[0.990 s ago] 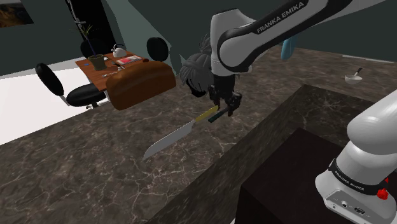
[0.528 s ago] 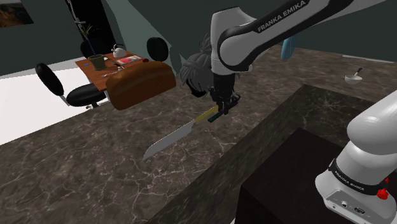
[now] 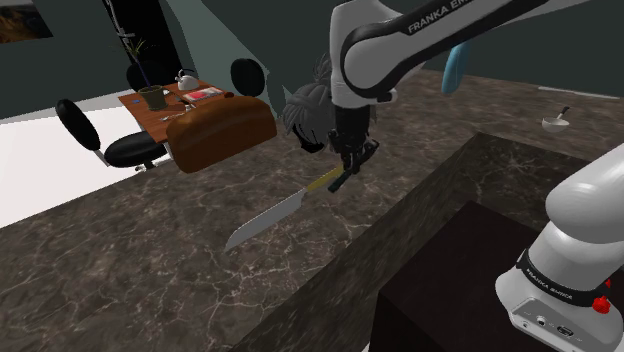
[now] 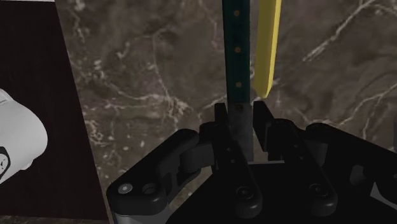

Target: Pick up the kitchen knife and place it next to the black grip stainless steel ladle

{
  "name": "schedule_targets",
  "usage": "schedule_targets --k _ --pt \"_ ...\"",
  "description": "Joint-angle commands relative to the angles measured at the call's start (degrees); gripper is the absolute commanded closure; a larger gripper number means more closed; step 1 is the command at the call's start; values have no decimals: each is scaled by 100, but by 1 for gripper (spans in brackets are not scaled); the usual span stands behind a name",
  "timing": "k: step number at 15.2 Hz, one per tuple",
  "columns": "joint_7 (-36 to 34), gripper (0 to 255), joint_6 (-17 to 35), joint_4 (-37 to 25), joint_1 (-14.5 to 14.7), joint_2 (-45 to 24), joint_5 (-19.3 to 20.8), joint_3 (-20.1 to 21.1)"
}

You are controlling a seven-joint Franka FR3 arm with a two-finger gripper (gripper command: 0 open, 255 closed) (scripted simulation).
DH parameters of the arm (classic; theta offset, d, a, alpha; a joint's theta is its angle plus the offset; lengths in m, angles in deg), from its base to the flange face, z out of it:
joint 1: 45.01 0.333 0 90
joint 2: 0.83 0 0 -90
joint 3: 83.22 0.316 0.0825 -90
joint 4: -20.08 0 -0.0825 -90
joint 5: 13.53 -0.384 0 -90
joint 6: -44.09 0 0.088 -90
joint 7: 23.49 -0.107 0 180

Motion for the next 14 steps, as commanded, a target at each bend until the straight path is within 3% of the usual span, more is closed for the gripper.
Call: schedule_targets --k 1,14 --pt "38 255 -184 -110 -1 75 -12 -57" --pt "93 255 -1232 -886 -1 365 -20 -285"
